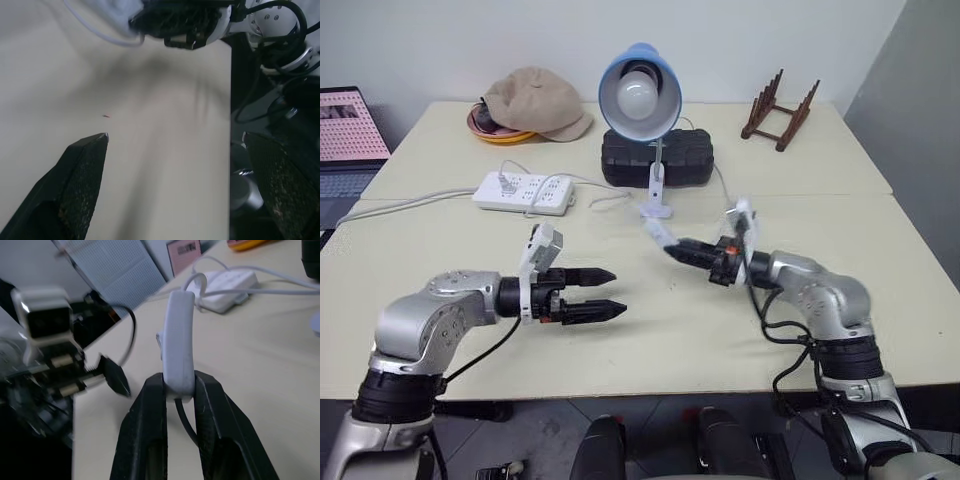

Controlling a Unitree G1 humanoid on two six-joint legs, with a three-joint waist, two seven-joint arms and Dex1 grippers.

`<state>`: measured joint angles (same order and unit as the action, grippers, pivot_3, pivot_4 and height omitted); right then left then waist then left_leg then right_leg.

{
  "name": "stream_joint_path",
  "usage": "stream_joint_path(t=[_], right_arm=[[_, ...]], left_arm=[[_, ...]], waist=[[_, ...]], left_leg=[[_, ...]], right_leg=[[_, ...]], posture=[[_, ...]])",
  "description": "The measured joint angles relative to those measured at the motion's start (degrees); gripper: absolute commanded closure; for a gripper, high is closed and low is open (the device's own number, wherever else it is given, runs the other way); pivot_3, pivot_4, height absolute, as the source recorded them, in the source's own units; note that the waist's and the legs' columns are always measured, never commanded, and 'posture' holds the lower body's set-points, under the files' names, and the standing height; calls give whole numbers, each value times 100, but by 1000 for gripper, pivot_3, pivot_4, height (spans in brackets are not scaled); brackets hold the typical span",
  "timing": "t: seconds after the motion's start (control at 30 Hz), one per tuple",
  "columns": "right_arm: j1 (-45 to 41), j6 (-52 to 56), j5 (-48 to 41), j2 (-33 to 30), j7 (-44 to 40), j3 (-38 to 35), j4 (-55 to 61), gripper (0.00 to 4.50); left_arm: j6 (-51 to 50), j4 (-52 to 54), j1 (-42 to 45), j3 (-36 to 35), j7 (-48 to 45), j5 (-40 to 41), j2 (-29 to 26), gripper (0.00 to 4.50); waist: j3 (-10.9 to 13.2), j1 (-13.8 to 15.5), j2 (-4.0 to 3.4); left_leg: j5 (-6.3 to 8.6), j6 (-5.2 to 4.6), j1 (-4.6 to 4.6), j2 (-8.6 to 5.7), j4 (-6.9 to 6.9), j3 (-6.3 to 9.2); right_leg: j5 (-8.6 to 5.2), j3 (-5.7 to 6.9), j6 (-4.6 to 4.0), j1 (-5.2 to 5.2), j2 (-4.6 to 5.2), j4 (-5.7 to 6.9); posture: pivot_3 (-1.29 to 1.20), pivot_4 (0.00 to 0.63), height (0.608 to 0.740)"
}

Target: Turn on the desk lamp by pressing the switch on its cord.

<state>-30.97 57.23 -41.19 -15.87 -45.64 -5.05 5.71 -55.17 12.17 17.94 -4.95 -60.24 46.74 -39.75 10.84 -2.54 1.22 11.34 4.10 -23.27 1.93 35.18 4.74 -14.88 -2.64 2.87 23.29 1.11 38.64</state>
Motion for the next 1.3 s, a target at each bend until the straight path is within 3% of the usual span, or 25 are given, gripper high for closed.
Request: stream_joint_path(t=[0.07, 0.33, 1.07, 1.3], right_arm=[[54, 625, -619, -233, -35, -237, 227, 4120], [158, 1408, -1466, -650, -55, -406, 465, 4120], [334, 1530, -2045, -956, 68, -312, 705, 4120], [337, 1466, -2048, -1005, 69, -259, 733, 4120]], left_arm=[[-500, 24, 284, -103, 527, 483, 519, 0], [-1275, -200, 995, -212, 1086, 1395, 1067, 0], [-1316, -874, 1491, 76, 840, 1360, 1133, 0], [-1278, -874, 1495, 78, 814, 1334, 1146, 1352]], waist=[[0, 36, 0], [-1, -52, 1], [-1, -69, 1], [-1, -67, 2]], left_leg=[[-2, -2, 1, -3, 7, 0], [-2, -3, 6, -3, 31, -3], [-2, -3, -4, -3, 29, -4], [-1, -3, -9, -3, 28, -3]], right_leg=[[0, 0, 0, -3, 1, 3], [0, -8, 0, -4, -5, 20], [-1, -9, 0, -1, -5, 2], [-1, -8, 0, 0, -5, -5]], posture=[[0, 150, 740], [0, 150, 740], [0, 150, 740], [0, 150, 740]])
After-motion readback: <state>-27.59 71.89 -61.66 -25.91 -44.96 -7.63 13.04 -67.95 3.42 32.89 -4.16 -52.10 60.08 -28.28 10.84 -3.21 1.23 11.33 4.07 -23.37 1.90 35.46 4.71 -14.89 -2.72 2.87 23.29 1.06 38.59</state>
